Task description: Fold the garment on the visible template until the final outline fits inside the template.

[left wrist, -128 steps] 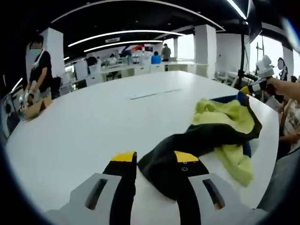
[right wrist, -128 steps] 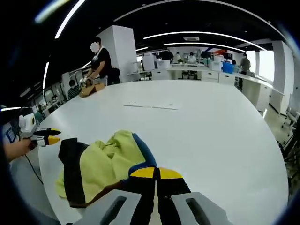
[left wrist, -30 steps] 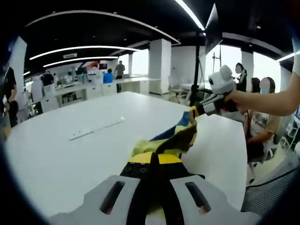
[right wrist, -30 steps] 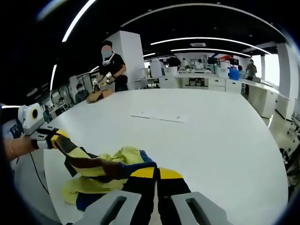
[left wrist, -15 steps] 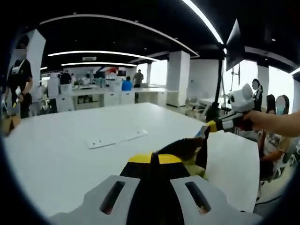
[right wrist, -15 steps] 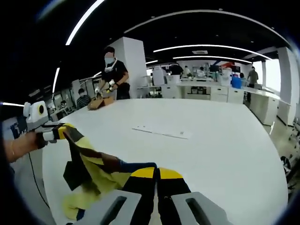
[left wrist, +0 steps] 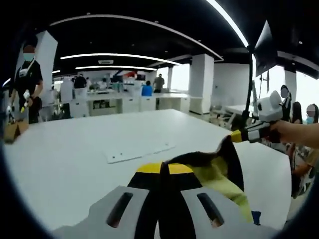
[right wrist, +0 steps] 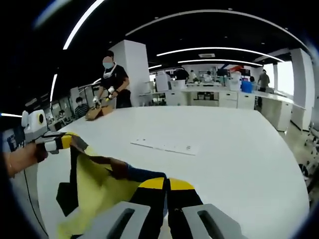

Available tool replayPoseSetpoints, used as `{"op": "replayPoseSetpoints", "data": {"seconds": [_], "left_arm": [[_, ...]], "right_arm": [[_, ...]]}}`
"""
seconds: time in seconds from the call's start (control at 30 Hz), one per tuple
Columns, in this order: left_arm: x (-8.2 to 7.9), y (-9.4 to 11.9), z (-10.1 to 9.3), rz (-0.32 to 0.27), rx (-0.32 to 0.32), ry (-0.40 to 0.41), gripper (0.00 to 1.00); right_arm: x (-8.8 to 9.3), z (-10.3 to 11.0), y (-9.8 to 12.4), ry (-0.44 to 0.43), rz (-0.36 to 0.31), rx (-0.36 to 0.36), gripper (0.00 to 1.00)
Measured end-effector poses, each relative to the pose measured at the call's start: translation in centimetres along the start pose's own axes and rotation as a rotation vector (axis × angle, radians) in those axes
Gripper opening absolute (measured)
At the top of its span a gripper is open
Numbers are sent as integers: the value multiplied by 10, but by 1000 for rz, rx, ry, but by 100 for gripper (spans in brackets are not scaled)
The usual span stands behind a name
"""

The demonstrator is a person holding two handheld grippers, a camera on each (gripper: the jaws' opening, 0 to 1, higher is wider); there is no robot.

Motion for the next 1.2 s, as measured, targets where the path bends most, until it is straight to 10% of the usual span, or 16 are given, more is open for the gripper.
{"op": "replayPoseSetpoints", "data": {"seconds": [0.9, 1.2], "left_arm": [[95, -81, 38, 215, -90, 52, 0], [102, -86, 41, 234, -96, -9, 2]], "right_arm": [[38, -32, -93, -137, 63, 130, 0], [50, -37, -104, -114, 107, 146, 0]]}}
Point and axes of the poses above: the point that each gripper's makers call its tool centre point, and the gripper's own axes: y roughly backward along the fingers, z roughly to its left, x roughly out of its underside, the point moved 2 cm from there along y, roughly backward along the fingers, and after that the axes turned 15 degrees about -y, right-handed, at the moved point
